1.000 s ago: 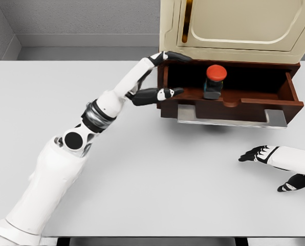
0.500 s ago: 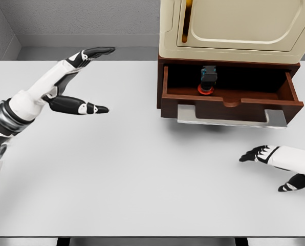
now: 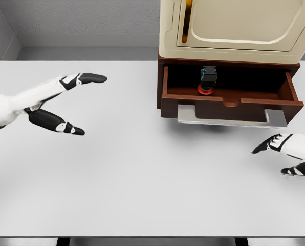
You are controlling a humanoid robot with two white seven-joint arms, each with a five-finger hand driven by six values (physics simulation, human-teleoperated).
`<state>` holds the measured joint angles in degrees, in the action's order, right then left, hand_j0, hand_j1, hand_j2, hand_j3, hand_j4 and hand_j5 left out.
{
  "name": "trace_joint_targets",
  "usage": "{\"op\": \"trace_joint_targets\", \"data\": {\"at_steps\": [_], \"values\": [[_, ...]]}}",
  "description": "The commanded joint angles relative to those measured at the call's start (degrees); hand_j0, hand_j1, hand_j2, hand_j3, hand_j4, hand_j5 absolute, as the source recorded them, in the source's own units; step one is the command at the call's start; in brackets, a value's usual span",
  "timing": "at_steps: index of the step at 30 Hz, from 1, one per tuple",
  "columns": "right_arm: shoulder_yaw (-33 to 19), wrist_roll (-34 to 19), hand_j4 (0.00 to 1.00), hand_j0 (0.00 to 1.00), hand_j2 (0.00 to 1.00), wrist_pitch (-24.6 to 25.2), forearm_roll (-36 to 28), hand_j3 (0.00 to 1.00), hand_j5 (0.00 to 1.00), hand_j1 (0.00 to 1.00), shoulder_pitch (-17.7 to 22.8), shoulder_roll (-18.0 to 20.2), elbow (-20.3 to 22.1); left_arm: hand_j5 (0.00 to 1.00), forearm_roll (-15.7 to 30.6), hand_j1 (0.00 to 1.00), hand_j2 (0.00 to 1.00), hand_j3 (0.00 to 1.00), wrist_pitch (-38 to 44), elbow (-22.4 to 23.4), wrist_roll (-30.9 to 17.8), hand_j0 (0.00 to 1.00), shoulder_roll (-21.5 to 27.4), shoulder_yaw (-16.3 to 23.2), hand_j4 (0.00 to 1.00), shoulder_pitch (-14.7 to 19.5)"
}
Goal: Put the switch into the drawer with left arm, and close the drawer with right arm
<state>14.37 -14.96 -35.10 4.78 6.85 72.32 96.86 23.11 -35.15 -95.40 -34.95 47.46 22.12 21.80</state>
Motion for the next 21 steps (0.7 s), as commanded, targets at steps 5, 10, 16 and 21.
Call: {"op": "trace_joint_targets", "data": {"at_steps": [5, 10, 16, 21], "values": [[0.1, 8.4, 0.15, 0.15, 0.15, 0.1, -0.4, 0.15, 0.15, 0.15, 2.1, 4.0, 0.8, 1.0, -4.0, 1.0, 1.0, 1.0, 0.1, -0.7, 0.0, 1.0, 2.5, 0.3, 1.0, 0.8], [0.3, 8.4, 0.14, 0.14, 0.14, 0.1, -0.4, 0.14, 0.14, 0.14, 4.3, 6.2, 1.4, 1.0, -5.5, 1.0, 1.0, 1.0, 0.1, -0.6, 0.0, 1.0, 2.3, 0.6, 1.0, 1.1], [0.2, 13.2, 0.14, 0.14, 0.14, 0.1, -0.5, 0.14, 0.14, 0.14, 3.8, 8.4, 2.1, 1.0, -6.0, 1.0, 1.0, 1.0, 0.1, -0.6, 0.0, 1.0, 2.2, 0.7, 1.0, 1.3], [0.3, 15.0, 0.15, 0.15, 0.15, 0.1, -0.5, 0.15, 0.15, 0.15, 4.1, 6.5, 2.2, 1.0, -7.4, 1.0, 1.0, 1.0, 0.1, -0.1, 0.0, 1.0, 1.8, 1.3, 1.0, 1.4]]}}
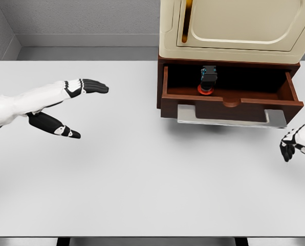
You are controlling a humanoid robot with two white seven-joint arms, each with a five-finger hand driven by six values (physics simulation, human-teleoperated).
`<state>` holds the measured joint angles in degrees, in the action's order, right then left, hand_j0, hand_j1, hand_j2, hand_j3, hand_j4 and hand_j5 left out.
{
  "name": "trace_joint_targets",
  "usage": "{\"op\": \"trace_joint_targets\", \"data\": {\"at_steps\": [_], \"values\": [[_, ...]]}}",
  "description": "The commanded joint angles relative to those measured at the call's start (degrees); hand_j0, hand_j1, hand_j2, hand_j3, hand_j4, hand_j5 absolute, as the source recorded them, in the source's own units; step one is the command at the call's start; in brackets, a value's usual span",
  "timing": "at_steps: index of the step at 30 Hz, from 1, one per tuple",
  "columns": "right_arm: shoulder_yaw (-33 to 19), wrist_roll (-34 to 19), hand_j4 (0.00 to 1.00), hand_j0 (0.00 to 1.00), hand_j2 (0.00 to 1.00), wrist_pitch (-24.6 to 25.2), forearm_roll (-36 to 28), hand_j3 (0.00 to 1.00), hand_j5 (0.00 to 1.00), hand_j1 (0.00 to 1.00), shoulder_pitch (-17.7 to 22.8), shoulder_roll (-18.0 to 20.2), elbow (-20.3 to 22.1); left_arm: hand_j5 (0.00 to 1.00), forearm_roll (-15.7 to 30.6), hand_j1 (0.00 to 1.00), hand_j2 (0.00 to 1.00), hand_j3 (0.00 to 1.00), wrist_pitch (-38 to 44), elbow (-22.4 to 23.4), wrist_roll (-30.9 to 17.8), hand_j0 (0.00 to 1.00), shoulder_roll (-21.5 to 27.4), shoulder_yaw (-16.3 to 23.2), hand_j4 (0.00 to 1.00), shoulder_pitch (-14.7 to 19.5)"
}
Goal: Put the switch into the drawer with left arm, and close the drawer with right arm
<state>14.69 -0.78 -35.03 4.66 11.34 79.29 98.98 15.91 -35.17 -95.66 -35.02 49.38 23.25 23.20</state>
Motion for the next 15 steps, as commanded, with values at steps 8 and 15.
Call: {"op": "trace_joint_targets", "data": {"at_steps": [8, 15], "values": [[1.7, -9.8, 0.15, 0.15, 0.15, 0.0, -0.3, 0.15, 0.15, 0.15, -0.2, -6.9, 0.2, 1.0, -0.3, 1.0, 1.0, 1.0, 0.2, 0.2, 0.0, 1.0, -0.4, 0.1, 1.0, 0.0], [1.7, -15.1, 0.15, 0.15, 0.15, 0.0, -0.3, 0.15, 0.15, 0.15, -4.9, -8.4, 0.4, 1.0, -0.4, 1.0, 1.0, 1.0, 0.2, 0.2, 0.0, 1.0, -0.6, 1.1, 1.0, 0.1]]}}
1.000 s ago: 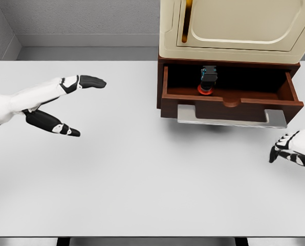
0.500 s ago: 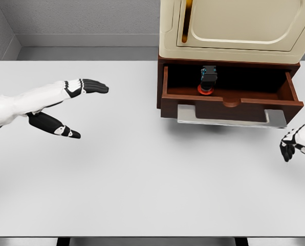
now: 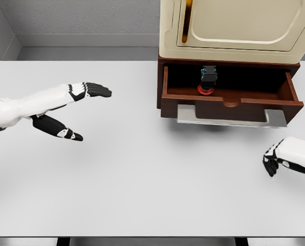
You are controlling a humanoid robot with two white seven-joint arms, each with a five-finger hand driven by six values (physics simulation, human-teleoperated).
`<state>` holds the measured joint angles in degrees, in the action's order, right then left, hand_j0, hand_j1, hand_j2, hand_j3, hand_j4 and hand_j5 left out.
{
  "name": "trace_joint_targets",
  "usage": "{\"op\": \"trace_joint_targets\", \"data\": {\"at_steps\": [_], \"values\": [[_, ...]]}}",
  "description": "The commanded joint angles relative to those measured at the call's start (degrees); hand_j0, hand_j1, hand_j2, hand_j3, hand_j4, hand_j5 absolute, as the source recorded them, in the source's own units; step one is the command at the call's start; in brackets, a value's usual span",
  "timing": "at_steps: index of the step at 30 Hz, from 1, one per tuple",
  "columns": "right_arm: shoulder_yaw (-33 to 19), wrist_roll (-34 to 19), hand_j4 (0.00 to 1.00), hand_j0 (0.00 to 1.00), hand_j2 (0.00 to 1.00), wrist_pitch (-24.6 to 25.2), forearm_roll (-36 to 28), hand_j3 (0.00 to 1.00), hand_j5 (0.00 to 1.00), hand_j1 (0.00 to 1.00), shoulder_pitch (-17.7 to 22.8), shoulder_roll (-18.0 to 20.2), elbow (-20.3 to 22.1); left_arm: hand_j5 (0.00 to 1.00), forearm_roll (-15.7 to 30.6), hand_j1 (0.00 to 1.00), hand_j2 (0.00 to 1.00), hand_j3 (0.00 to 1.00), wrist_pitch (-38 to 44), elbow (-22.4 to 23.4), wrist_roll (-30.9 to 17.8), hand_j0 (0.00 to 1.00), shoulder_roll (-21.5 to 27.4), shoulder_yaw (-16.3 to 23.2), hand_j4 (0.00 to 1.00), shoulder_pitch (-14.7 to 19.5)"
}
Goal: Put the switch into the drawer with left arm, and close the drawer with right arm
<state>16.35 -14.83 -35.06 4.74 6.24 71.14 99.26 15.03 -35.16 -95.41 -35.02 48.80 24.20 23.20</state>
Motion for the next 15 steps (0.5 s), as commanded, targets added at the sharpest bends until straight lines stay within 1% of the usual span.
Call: {"op": "trace_joint_targets", "data": {"at_steps": [1, 2, 8, 13, 15], "values": [[0.0, -1.1, 0.15, 0.15, 0.15, 0.1, -0.3, 0.15, 0.15, 0.15, -0.2, -0.4, 0.1, 1.0, 0.4, 1.0, 1.0, 1.0, 0.2, 0.0, 0.0, 1.0, -0.4, 0.1, 1.0, 0.0], [0.0, -1.1, 0.15, 0.15, 0.15, 0.1, -0.3, 0.15, 0.15, 0.15, -0.9, -1.2, 0.1, 1.0, 0.4, 1.0, 1.0, 1.0, 0.2, 0.0, 0.0, 1.0, -0.5, 0.1, 1.0, 0.1], [0.0, -1.1, 0.15, 0.15, 0.15, 0.1, -0.3, 0.15, 0.15, 0.15, -2.7, -1.4, 0.2, 1.0, 0.4, 1.0, 1.0, 1.0, 0.2, 0.1, 0.0, 1.0, -0.5, 0.1, 1.0, 0.1], [0.0, -1.1, 0.15, 0.15, 0.15, 0.1, -0.3, 0.15, 0.15, 0.15, -5.7, -1.9, 0.1, 1.0, 0.4, 1.0, 1.0, 1.0, 0.2, 0.1, 0.0, 1.0, -0.4, 0.1, 1.0, 0.1], [0.0, -2.1, 0.14, 0.14, 0.14, 0.1, -0.4, 0.14, 0.14, 0.14, -7.4, -3.0, 0.1, 1.0, 0.4, 1.0, 1.0, 1.0, 0.2, 0.1, 0.0, 1.0, -0.5, 0.1, 1.0, 0.1]]}}
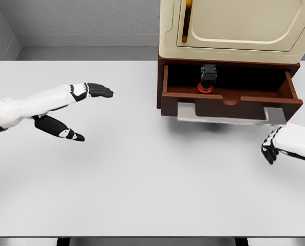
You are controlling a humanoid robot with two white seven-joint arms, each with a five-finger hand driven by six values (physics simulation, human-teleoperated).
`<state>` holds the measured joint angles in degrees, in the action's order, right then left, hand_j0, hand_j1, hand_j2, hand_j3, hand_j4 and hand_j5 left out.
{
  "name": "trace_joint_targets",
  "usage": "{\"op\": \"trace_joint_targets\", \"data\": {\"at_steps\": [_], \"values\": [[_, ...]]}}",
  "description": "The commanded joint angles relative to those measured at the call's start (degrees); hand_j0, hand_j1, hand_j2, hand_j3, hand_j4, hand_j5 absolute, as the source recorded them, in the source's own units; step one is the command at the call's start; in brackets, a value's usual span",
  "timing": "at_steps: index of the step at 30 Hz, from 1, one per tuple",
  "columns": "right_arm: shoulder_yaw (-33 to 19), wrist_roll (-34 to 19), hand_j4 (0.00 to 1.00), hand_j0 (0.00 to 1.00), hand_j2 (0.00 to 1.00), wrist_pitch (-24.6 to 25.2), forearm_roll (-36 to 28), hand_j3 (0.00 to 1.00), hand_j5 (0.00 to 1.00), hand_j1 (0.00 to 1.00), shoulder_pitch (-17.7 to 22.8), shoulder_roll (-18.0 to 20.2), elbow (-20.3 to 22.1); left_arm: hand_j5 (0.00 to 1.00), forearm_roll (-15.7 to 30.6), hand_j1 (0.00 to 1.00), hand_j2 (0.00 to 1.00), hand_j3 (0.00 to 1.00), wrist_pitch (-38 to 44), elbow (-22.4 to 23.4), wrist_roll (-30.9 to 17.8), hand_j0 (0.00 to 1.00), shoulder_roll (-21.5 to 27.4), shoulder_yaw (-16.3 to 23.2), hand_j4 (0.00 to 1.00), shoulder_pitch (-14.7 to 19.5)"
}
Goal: Put the switch into the drawer with left arm, and close the drawer with right arm
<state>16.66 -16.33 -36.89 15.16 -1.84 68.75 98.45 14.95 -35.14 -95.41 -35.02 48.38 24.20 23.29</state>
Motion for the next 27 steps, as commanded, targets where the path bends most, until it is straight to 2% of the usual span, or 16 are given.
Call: {"op": "trace_joint_targets", "data": {"at_steps": [1, 7, 8, 10, 11, 18, 24, 27], "values": [[-0.3, -0.6, 0.14, 0.14, 0.14, 1.9, -10.9, 0.14, 0.14, 0.14, -0.3, -0.8, 0.9, 1.0, 0.4, 1.0, 1.0, 1.0, 0.1, 0.0, 0.0, 1.0, 0.0, 0.1, 1.0, 0.0], [-0.1, -5.3, 0.14, 0.14, 0.14, 1.9, -10.9, 0.14, 0.14, 0.14, -5.5, -4.3, 0.7, 1.0, 0.3, 1.0, 1.0, 1.0, 0.1, 0.0, 0.0, 1.0, 0.5, 0.2, 1.0, -0.5], [2.3, -6.2, 0.14, 0.14, 0.14, 1.9, -10.9, 0.14, 0.14, 0.14, -7.8, -4.6, 0.6, 1.0, 0.3, 1.0, 1.0, 1.0, 0.1, 0.0, 0.0, 1.0, 0.6, 0.1, 1.0, -0.7], [12.8, -9.4, 0.14, 0.14, 0.14, 1.9, -10.9, 0.14, 0.14, 0.14, -17.3, -8.1, 0.3, 1.0, -1.6, 1.0, 1.0, 1.0, 0.1, 0.0, 0.0, 1.0, 0.5, 0.2, 1.0, -0.8], [16.7, -10.5, 0.14, 0.14, 0.14, 1.9, -10.9, 0.14, 0.14, 0.14, -20.7, -9.8, -0.4, 1.0, -1.6, 1.0, 1.0, 1.0, 0.1, 0.0, 0.0, 1.0, 0.6, 0.2, 1.0, -0.9], [20.3, -14.6, 0.15, 0.15, 0.15, 1.9, -10.9, 0.15, 0.15, 0.15, -20.4, -9.8, -1.2, 1.0, -1.9, 1.0, 1.0, 1.0, 0.1, 0.0, 0.0, 1.0, 0.7, 0.2, 1.0, -1.8], [20.1, -13.6, 0.16, 0.16, 0.16, 1.9, -10.9, 0.16, 0.16, 0.16, -22.5, -9.3, -0.9, 1.0, -1.9, 1.0, 1.0, 1.0, 0.1, 0.1, 0.0, 1.0, 0.6, 0.2, 1.0, -1.8], [19.9, -12.3, 0.16, 0.16, 0.16, 1.9, -14.9, 0.16, 0.16, 0.16, -22.9, -9.3, -0.9, 1.0, -1.9, 1.0, 1.0, 1.0, 0.1, 0.2, 0.0, 1.0, 0.6, 0.2, 1.0, -1.8]]}}
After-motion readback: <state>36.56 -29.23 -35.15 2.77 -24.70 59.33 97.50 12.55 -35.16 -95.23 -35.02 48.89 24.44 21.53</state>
